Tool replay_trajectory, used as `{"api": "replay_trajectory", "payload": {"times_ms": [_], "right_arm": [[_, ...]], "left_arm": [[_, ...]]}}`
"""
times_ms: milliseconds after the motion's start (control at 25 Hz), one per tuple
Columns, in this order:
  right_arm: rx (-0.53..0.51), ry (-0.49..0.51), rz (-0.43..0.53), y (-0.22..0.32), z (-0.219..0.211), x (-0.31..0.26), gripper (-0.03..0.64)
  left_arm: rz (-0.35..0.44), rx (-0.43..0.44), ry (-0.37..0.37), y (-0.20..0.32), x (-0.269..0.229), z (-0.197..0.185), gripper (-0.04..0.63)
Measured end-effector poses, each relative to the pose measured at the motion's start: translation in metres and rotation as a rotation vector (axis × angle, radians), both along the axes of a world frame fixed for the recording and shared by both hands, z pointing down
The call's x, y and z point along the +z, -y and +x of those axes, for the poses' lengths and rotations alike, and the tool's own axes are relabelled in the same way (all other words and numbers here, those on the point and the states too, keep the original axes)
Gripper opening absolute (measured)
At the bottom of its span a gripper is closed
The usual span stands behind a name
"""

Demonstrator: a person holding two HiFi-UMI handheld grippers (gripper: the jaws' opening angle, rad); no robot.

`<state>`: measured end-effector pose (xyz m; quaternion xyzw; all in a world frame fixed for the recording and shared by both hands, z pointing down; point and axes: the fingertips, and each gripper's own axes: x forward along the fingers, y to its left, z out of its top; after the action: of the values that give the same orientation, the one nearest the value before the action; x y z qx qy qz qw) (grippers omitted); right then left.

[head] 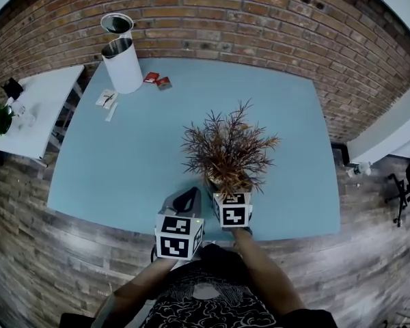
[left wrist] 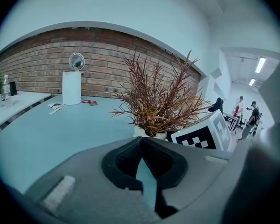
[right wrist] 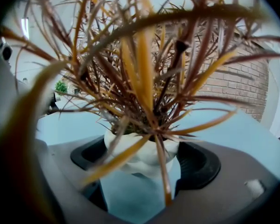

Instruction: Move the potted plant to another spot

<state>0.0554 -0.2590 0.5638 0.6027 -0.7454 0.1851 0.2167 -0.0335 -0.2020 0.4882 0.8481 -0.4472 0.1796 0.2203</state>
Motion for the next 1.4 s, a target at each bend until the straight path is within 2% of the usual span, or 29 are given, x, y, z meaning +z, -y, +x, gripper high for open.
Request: {"api": "replay_trajectory", "payload": {"times_ms": [760, 1400], "right_arm": [[0.126, -0.004, -0.003, -0.012, 0.083, -0.003, 0.466], [0.202, 0.001, 0.010, -0.024, 0.145, -0.003, 0.466]], "left_arm": [[-0.013, 0.140, -0.013, -0.001, 0.004, 0.064, -0.006], [-0.033, 0.212, -0.024, -0.001, 0.008, 0.099, -0.006]]}}
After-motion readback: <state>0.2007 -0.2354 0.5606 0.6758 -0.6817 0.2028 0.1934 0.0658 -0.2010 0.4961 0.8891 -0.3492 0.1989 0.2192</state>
